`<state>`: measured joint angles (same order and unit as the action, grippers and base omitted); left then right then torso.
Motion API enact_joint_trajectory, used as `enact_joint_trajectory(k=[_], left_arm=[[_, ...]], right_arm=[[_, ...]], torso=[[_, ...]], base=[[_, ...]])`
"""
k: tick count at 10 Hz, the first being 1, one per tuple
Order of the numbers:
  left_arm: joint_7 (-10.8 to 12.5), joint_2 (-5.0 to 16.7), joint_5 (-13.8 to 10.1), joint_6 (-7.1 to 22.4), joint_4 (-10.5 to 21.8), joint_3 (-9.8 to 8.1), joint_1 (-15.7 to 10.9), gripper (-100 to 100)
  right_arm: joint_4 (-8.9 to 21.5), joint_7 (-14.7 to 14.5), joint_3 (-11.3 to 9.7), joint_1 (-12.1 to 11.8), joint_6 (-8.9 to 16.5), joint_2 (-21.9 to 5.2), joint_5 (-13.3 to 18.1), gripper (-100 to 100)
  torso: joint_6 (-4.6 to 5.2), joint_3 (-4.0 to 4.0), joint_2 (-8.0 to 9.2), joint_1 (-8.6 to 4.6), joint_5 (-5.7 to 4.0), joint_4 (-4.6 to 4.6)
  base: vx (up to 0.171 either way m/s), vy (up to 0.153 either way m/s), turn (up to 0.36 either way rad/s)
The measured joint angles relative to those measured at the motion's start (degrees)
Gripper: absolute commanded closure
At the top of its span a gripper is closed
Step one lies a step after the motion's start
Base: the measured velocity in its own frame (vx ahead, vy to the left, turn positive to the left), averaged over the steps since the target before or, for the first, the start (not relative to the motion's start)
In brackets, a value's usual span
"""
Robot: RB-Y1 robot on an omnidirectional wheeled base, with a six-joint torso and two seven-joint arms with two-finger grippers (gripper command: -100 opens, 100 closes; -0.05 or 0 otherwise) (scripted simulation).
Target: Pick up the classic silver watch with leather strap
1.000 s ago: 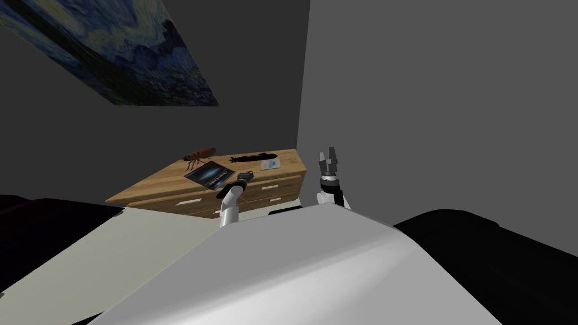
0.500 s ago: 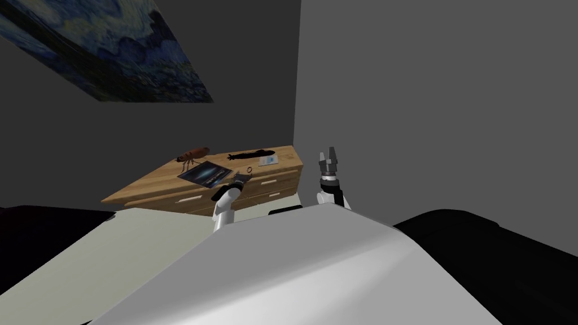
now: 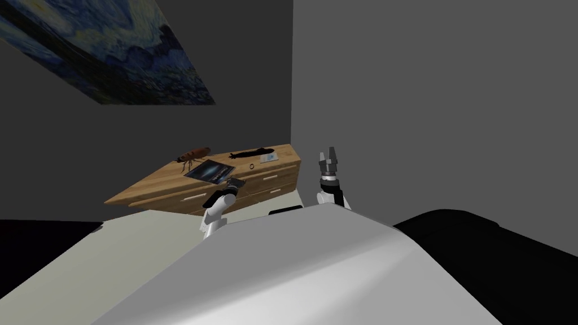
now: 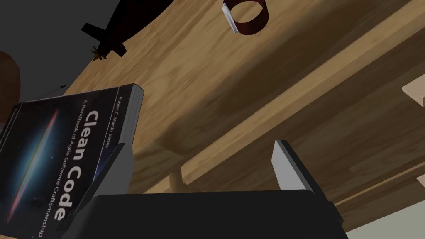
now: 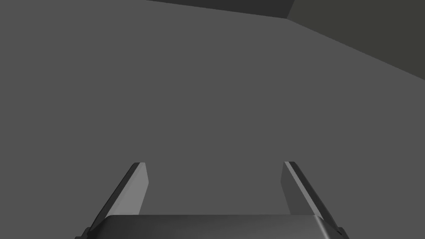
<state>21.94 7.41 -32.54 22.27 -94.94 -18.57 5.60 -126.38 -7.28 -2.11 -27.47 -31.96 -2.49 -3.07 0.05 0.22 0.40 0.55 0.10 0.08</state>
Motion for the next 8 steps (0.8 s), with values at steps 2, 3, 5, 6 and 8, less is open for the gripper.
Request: enact_joint_trajectory(k=[2, 3, 5, 6, 8], left_arm=[[-2.6, 0.9, 2.8, -0.7, -1.0, -0.01, 2.3, -100], [-3.8, 1.3, 4.1, -0.9, -1.7, -0.07, 3.4, -100], [-6.5, 1.5, 8.0, -0.9, -3.4, -0.48, 5.8, -100], [-8.0, 2.1, 9.7, -1.1, -4.9, -0.56, 7.9, -100], [-11.1, 3.4, 12.9, -2.6, -5.0, -0.63, 10.9, -100]], right_arm=[[0.0, 0.0, 0.0, 0.0, 0.0, 0.0, 0.0, 0], [0.0, 0.0, 0.0, 0.0, 0.0, 0.0, 0.0, 0], [0.0, 0.0, 0.0, 0.0, 0.0, 0.0, 0.0, 0], [0.0, 0.0, 0.0, 0.0, 0.0, 0.0, 0.0, 0], [0.0, 0.0, 0.0, 0.0, 0.0, 0.0, 0.0, 0]], torso=[[0.01, -0.05, -0.09, 0.07, 0.01, -0.02], [-0.03, -0.06, -0.13, 0.01, 0.01, -0.02], [-0.03, -0.09, -0.18, 0.02, 0.01, -0.03], [0.00, -0.07, -0.13, 0.03, 0.01, -0.02], [0.01, -0.08, -0.14, 0.07, 0.01, -0.02]], base=[[-0.095, 0.095, -0.162], [-0.093, 0.093, -0.220], [-0.089, 0.088, -0.178], [-0.086, 0.082, -0.133], [-0.090, 0.089, -0.204]])
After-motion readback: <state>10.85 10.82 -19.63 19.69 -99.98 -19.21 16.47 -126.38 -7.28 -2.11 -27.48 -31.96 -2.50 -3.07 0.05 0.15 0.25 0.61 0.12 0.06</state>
